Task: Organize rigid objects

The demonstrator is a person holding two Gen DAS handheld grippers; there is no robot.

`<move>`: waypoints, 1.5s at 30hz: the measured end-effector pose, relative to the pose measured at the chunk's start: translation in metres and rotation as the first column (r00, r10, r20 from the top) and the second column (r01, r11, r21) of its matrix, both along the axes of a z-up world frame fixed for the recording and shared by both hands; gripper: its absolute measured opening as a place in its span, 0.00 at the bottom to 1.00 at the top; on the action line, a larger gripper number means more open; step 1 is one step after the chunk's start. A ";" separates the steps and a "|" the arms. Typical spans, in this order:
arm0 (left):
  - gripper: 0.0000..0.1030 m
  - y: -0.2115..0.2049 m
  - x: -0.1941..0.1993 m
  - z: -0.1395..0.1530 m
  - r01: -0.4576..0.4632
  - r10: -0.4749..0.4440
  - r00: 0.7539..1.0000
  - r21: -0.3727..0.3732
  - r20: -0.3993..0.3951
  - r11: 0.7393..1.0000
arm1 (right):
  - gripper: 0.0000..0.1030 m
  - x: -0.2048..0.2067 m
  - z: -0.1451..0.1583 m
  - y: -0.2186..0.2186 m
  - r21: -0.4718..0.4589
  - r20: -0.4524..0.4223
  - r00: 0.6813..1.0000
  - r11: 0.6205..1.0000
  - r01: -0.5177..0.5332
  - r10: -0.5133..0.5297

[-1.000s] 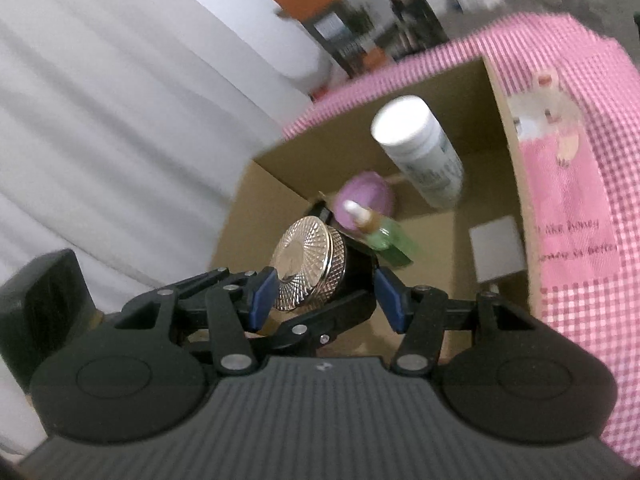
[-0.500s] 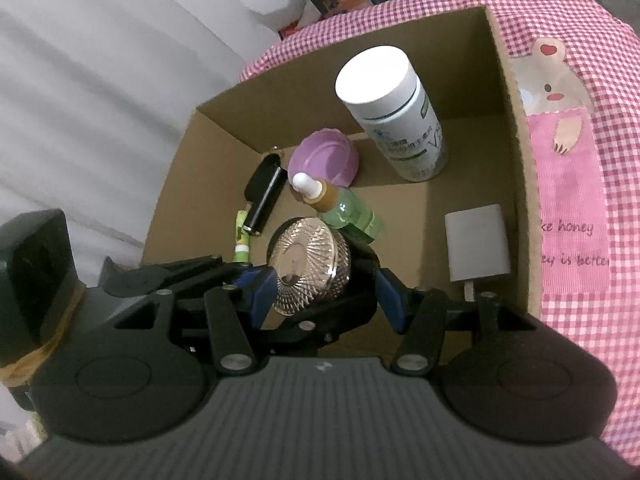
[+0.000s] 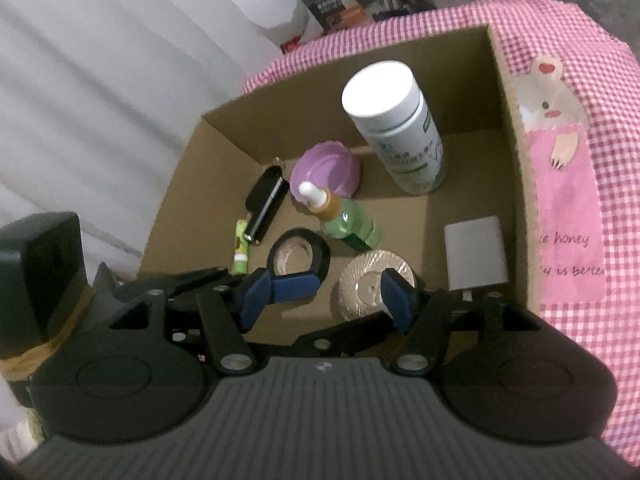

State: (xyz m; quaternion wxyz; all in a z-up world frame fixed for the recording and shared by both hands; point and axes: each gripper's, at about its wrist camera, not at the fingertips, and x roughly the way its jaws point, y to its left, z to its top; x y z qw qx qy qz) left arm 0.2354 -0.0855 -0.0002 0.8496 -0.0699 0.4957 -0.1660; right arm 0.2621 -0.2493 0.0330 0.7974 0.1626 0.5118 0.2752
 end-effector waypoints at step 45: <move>1.00 0.048 -0.142 0.047 -0.297 0.231 0.909 0.151 0.347 0.943 | 0.99 -0.216 0.063 0.001 -0.254 0.640 0.736 0.843 0.474 -0.221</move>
